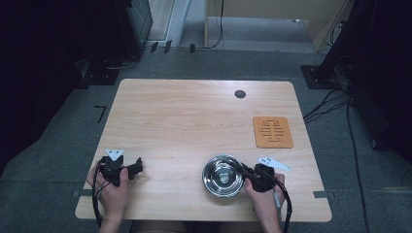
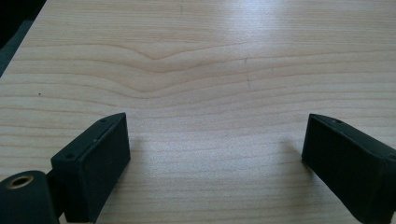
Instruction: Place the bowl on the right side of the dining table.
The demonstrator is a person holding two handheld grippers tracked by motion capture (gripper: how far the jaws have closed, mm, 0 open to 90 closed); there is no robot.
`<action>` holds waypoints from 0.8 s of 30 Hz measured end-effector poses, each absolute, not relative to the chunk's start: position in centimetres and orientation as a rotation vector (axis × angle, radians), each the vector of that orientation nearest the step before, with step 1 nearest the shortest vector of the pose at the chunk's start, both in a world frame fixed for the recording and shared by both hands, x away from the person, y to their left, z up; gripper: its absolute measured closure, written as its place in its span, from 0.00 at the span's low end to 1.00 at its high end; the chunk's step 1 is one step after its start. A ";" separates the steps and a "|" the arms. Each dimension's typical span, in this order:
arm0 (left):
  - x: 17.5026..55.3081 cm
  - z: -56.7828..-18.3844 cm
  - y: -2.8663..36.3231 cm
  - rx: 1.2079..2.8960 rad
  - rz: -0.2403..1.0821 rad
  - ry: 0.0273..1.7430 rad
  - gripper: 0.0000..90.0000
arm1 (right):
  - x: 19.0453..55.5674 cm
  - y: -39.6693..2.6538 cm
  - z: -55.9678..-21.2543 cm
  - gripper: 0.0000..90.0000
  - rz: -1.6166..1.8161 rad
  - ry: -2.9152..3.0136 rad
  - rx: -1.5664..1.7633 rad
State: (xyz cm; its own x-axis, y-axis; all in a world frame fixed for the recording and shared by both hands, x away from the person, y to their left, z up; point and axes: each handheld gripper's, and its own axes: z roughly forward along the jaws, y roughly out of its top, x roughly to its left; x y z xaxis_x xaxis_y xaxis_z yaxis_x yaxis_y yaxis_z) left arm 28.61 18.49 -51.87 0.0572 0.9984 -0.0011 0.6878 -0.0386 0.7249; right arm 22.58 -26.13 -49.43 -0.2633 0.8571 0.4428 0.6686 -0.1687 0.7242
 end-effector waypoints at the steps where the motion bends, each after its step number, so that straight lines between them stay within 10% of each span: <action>1: 28.6 -51.9 18.5 1.785 0.722 1.686 0.08 | 22.5 -26.2 -49.3 0.94 1.418 1.876 1.779; 24: 28.6 -51.9 18.5 1.785 0.723 1.686 0.08 | 22.4 -28.3 -48.5 0.94 1.438 1.729 1.807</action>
